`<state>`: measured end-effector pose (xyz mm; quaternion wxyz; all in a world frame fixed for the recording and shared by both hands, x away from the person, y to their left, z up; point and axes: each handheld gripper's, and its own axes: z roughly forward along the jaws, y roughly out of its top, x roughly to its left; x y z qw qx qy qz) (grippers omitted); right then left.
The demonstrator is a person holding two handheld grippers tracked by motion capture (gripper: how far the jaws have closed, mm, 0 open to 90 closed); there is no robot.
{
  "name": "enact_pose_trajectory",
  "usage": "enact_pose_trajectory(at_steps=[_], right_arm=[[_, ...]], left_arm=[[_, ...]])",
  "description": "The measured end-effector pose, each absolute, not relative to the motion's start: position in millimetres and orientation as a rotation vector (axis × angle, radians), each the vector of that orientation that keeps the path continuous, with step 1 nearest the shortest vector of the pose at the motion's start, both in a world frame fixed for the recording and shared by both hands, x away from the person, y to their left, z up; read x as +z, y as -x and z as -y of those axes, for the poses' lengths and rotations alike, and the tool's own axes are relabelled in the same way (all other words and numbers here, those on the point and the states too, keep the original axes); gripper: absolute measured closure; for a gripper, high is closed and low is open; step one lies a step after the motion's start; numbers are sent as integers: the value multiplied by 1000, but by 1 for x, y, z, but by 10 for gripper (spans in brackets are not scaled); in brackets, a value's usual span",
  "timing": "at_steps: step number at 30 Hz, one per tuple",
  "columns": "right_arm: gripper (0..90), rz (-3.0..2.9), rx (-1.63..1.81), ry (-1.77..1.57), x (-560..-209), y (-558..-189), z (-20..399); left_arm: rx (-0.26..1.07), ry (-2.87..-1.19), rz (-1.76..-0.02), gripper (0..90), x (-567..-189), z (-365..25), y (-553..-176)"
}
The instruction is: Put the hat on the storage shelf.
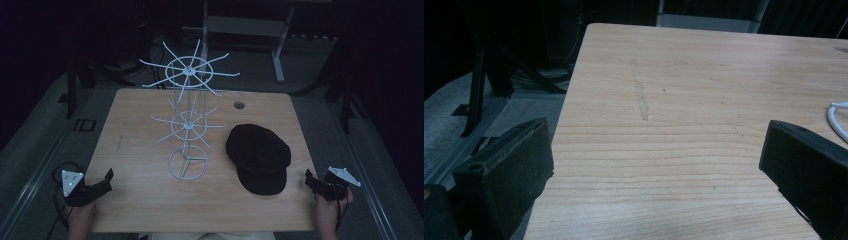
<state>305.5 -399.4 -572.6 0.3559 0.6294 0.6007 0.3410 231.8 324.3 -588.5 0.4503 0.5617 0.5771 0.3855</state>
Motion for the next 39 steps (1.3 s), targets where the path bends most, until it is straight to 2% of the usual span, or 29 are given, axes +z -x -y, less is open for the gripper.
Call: enact_pose_trajectory(at_steps=[10,17,25,39], right_arm=[[124,-1579,918,-1640,-571,-306,401],[135,-1610,1014,-1615,-546,-306,396],[134,-1673,1084,-1569,-518,-312,377],[134,-1819,1091,-1492,-503,-337,331]], left_arm=[[954,-1391,-1429,14,-588,-324,-232],[950,-1391,-1431,15,-588,-324,-232],[950,-1390,-1430,14,-588,-324,-232],[949,-1391,-1427,15,-588,-324,-232]])
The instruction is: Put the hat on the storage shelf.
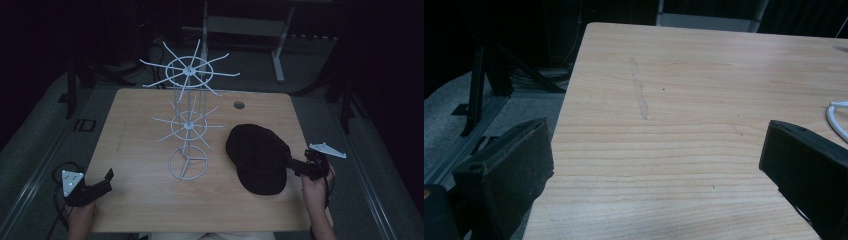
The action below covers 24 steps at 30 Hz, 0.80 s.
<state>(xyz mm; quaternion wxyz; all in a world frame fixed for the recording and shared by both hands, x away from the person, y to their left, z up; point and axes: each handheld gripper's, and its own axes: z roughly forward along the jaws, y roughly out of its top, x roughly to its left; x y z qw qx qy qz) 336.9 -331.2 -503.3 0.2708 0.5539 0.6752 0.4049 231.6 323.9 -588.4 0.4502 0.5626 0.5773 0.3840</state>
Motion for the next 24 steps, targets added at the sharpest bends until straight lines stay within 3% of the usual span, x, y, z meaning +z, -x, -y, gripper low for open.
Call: enact_pose_trajectory(at_steps=[24], right_arm=[[159,-1981,1134,-1384,-475,-394,247]], left_arm=[[945,-1393,-1423,14,-588,-324,-232]])
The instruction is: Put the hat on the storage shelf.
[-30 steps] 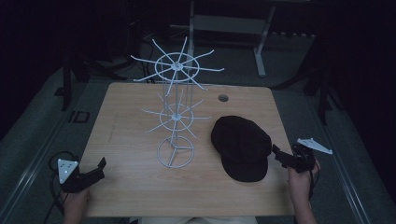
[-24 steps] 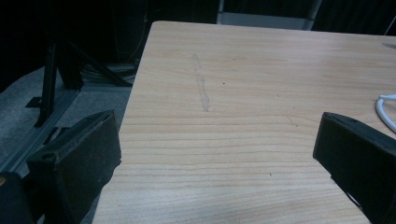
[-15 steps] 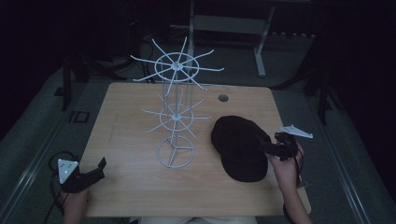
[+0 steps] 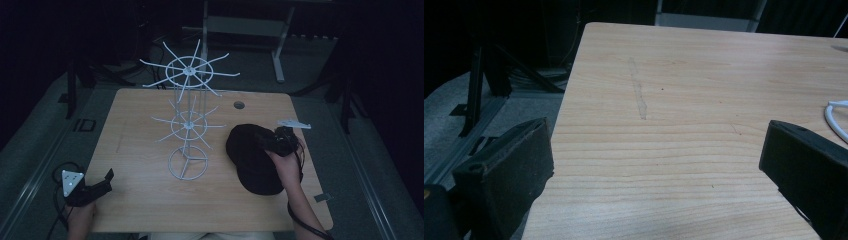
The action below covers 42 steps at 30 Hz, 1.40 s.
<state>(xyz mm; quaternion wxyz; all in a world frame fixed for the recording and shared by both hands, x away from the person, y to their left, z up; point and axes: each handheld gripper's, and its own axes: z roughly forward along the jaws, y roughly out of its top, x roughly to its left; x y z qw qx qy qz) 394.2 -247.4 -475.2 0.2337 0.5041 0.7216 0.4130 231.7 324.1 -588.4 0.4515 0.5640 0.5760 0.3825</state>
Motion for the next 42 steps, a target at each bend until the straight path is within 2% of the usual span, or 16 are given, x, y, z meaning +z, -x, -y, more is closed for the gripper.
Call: enact_pose_trajectory(at_steps=[4,11,21,22,23,25,29,42], right_arm=[[224,-2033,1113,-1383,-477,-409,237],[234,-2099,957,-1406,-492,-429,225],[328,-2157,816,-1463,-509,-438,223],[395,-2178,796,-1486,-511,-441,222],[421,-2190,789,-1491,-512,-442,222],[638,-2226,803,-1470,-512,-442,220],[806,-2222,828,-1418,-510,-435,219],[829,-2139,965,-1252,-479,-409,233]], left_arm=[[943,-1393,-1424,14,-588,-324,-232],[943,-1393,-1422,14,-588,-325,-232],[943,-1394,-1424,14,-588,-324,-232],[944,-1394,-1424,14,-588,-324,-232],[944,-1393,-1424,15,-588,-324,-232],[943,-1393,-1424,14,-588,-324,-232],[943,-1392,-1425,15,-588,-325,-232],[943,-1391,-1427,15,-588,-325,-232]])
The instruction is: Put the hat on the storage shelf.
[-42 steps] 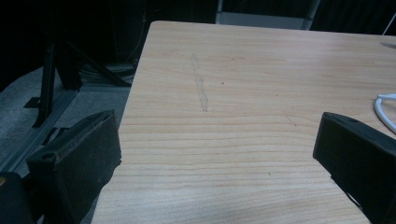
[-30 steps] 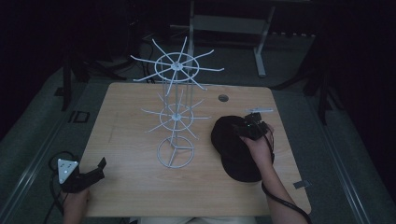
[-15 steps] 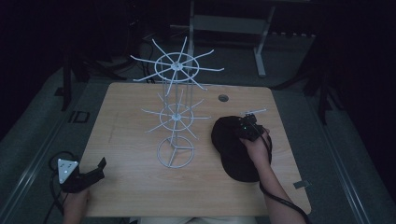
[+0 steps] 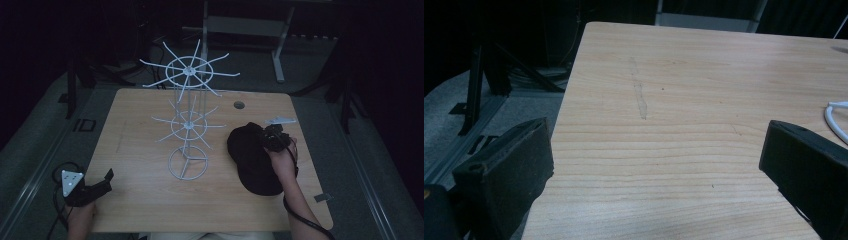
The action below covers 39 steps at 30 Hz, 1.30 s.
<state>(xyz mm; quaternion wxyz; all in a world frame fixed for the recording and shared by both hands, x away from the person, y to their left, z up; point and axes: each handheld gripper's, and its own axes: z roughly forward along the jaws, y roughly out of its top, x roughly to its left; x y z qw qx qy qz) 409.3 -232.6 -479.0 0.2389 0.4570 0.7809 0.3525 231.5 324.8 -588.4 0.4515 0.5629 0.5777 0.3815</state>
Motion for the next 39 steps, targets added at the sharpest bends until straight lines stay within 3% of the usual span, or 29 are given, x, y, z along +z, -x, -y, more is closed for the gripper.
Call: enact_pose_trajectory(at_steps=[19,39], right_arm=[[831,-2001,1120,-1105,-420,-362,264],[832,-1801,1356,-870,-302,-284,292]], left_arm=[[944,-1392,-1429,15,-588,-324,-232],[948,-1397,-1432,14,-588,-323,-232]])
